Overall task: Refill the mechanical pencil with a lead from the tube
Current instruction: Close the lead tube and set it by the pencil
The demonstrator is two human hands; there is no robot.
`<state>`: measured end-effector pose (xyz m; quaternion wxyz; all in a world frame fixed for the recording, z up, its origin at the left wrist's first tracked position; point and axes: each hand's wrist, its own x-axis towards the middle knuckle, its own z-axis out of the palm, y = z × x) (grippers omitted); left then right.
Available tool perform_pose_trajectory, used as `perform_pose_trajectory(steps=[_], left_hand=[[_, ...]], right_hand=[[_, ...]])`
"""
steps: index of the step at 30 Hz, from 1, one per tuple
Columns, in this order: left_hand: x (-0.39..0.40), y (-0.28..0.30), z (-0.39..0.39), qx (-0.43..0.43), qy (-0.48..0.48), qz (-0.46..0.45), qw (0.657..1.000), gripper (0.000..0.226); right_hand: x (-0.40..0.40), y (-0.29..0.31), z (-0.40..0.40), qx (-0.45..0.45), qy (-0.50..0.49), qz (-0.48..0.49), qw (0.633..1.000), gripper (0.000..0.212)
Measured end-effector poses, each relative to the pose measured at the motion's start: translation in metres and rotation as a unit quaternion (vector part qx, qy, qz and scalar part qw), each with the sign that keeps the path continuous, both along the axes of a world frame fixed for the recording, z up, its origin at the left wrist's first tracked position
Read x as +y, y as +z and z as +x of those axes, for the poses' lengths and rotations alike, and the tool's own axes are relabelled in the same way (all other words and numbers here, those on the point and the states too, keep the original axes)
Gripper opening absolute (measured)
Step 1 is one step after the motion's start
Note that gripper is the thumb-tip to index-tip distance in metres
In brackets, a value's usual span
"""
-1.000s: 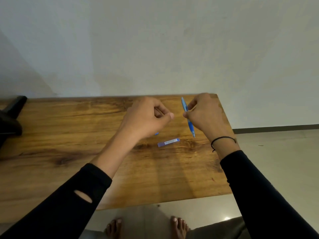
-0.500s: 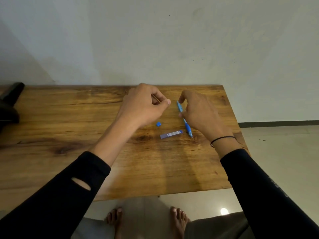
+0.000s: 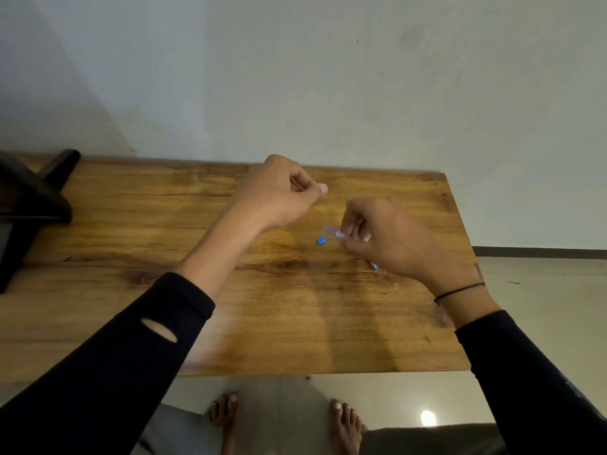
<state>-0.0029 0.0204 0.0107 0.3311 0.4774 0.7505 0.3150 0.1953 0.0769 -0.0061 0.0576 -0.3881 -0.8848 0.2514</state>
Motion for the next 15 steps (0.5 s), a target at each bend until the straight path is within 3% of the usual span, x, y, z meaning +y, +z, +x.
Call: perform_pose_trajectory(steps=[4, 8, 15], left_hand=[[-0.001, -0.007, 0.01, -0.091, 0.013, -0.024, 0.995, 0.032], [0.0, -0.01, 0.023, -0.119, 0.039, 0.051, 0.991, 0.019], [-0.001, -0.004, 0.011, -0.061, 0.068, 0.116, 0.989, 0.015]], right_hand=[[0.006, 0.006, -0.009, 0.173, -0.14, -0.057, 0.973, 0.015], [0.002, 0.005, -0.023, 0.284, -0.204, -0.104, 0.931, 0.015], [0.006, 0.001, -0.027, 0.309, -0.125, -0.126, 0.934, 0.013]])
